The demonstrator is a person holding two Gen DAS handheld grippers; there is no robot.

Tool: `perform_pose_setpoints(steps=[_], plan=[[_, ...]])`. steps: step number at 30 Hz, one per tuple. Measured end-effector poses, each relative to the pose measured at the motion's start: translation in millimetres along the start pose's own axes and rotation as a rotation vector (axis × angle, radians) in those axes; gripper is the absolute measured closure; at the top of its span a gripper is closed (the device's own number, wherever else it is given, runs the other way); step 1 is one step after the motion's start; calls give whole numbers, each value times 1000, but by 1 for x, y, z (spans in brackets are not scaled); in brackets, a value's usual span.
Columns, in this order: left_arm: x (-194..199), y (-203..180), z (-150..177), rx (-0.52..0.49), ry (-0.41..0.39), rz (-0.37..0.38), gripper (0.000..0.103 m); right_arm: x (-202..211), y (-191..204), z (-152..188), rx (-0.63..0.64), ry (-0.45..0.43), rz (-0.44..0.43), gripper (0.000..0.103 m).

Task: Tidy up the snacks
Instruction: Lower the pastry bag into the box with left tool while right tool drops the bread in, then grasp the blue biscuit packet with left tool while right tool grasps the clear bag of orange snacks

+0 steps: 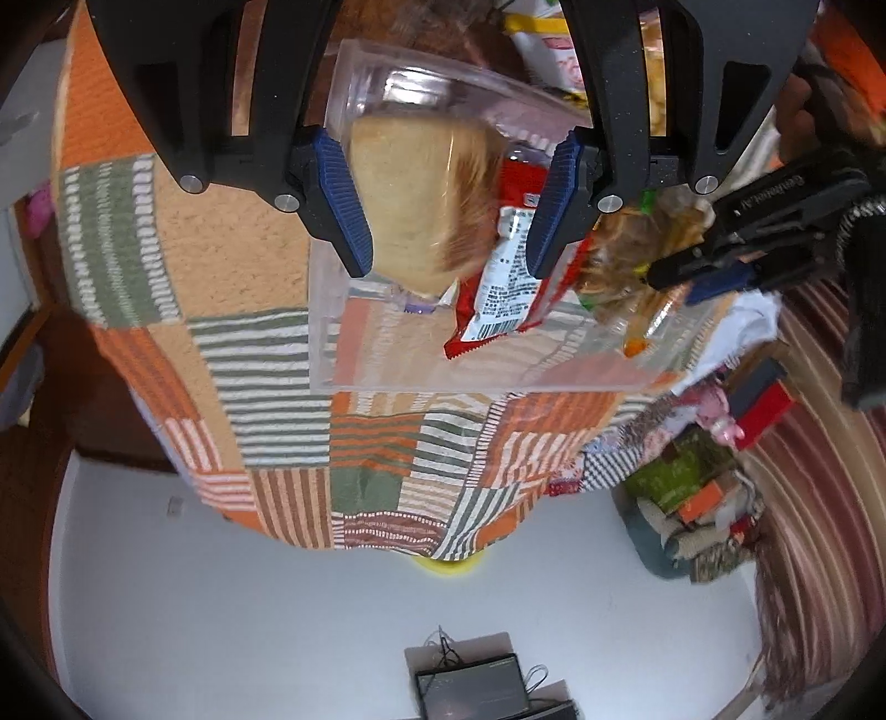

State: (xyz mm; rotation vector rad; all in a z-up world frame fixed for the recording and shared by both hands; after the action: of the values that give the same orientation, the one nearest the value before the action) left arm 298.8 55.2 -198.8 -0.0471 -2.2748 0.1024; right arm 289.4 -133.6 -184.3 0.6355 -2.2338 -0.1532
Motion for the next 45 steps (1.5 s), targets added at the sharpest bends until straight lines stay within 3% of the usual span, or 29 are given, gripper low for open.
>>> perform_pose_setpoints(steps=[8,19,22,29,31,33,45], plan=[[25,-1,-2,-2,-34,-11,51,22,0,1,-2,-28,6,48],[65,-9,21,-57,-39,-27,50,56,0,14,61,-70,55,46],[74,-14,33,-83,-31,-36,38,61,-1,23,81,-71,71,44],[87,-27,60,-109,-5,-20,36,65,-8,43,99,-42,98,42],[88,-32,68,-112,12,-5,32,64,-10,49,97,-35,102,40],[89,-37,73,-109,16,6,22,62,-12,54,91,-23,101,36],[77,-57,101,-102,58,22,22,26,-17,80,58,84,104,34]])
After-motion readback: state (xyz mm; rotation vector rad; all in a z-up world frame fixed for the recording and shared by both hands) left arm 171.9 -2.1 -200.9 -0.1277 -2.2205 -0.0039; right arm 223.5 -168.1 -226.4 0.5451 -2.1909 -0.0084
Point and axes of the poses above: each gripper's, at about its wrist camera, not at the fingertips, and x roughly against the way its jaws point, y to its left, z to its underside, the point moved 9 cm from there along -x, roughly the way its jaws point, and after that the axes turned 4 degrees about -x, right-handed, at the moved point
